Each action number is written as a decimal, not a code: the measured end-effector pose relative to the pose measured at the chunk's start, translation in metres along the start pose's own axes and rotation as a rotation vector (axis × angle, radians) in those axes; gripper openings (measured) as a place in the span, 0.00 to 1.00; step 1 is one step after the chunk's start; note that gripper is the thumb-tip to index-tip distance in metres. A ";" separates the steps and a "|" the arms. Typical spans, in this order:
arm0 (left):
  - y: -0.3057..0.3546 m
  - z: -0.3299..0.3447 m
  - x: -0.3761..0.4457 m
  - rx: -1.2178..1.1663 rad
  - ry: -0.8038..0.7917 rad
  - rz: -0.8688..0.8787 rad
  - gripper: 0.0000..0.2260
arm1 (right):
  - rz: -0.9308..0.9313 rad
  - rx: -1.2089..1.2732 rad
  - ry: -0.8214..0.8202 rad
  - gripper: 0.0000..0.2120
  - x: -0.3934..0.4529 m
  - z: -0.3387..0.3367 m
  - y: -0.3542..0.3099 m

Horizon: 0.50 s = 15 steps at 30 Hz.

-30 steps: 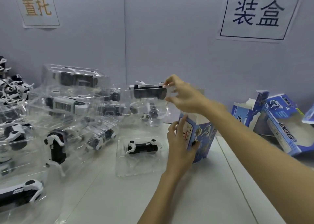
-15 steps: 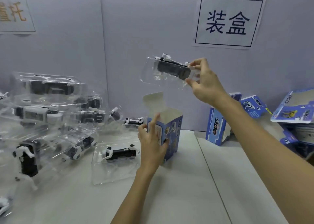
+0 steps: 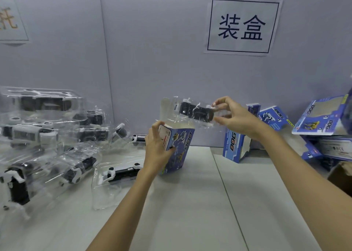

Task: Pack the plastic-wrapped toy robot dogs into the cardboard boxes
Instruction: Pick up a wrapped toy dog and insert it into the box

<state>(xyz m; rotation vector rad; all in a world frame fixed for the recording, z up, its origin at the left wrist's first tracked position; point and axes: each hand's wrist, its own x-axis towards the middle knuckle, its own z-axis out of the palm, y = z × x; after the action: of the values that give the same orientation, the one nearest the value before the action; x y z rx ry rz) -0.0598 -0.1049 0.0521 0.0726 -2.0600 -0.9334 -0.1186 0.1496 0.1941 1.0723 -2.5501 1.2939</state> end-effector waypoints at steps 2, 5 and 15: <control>-0.001 -0.001 -0.004 -0.001 -0.014 0.056 0.39 | 0.025 -0.012 -0.041 0.16 0.001 -0.005 0.003; -0.002 -0.002 -0.011 0.008 -0.015 0.124 0.38 | 0.056 -0.046 -0.079 0.14 0.002 -0.018 0.000; 0.000 -0.005 -0.023 -0.009 -0.073 0.196 0.40 | 0.122 -0.350 -0.203 0.17 0.011 -0.044 -0.025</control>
<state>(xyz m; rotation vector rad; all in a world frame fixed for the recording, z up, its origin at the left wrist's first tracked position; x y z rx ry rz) -0.0417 -0.0993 0.0384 -0.1679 -2.0866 -0.8345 -0.1212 0.1654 0.2431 1.0324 -2.8854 0.7450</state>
